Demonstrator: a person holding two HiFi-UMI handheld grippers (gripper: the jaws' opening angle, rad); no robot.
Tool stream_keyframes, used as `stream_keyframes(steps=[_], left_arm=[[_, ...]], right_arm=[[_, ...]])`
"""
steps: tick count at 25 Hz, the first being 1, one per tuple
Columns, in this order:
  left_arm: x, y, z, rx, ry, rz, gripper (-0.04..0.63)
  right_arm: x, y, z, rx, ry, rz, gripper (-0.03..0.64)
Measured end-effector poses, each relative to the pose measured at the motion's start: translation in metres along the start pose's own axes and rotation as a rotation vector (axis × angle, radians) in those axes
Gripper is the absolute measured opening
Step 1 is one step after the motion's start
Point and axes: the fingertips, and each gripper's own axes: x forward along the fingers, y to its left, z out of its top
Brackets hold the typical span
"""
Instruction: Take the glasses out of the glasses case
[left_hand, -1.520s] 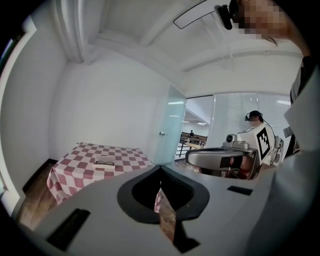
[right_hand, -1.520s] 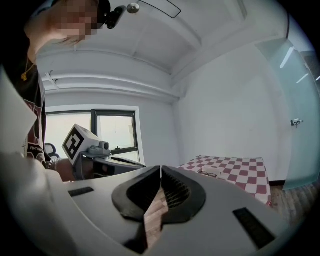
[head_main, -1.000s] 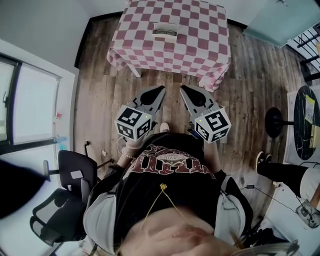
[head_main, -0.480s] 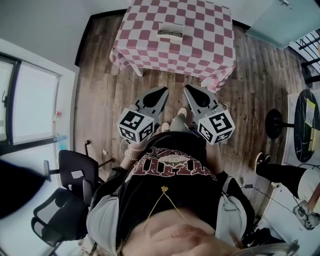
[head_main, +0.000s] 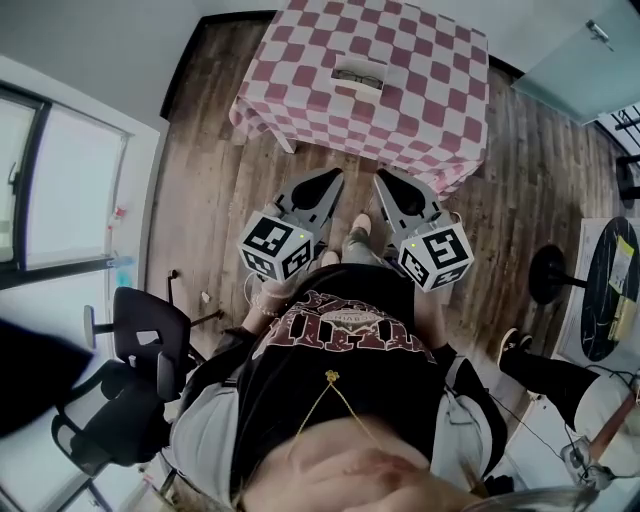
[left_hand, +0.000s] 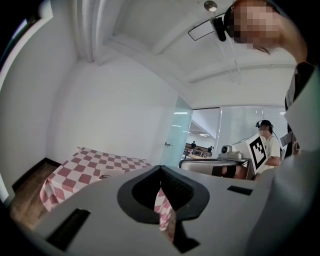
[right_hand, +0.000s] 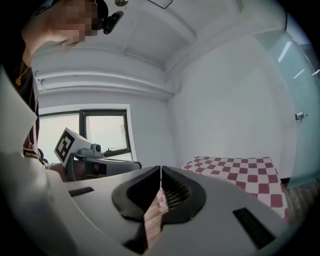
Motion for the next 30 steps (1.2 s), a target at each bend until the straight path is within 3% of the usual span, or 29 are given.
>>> stream_keyframes(steps=[6,13,30], left_arm=[[0.039,0.017,0.023,0.016,-0.023,0.015,0.008],[0.077,0.030,0.038,0.081,0.018,0.065,0.008],[0.119,0.062,0.028,0.005,0.064,0.148,0.008]], right_arm=[[0.021,-0.037,0.012,-0.084,0.022,-0.009,0.023],[0.033,-0.076,0.032,-0.072,-0.004,0.033,0.023],[0.054,-0.127,0.036,-0.060,0.025,0.147,0.023]])
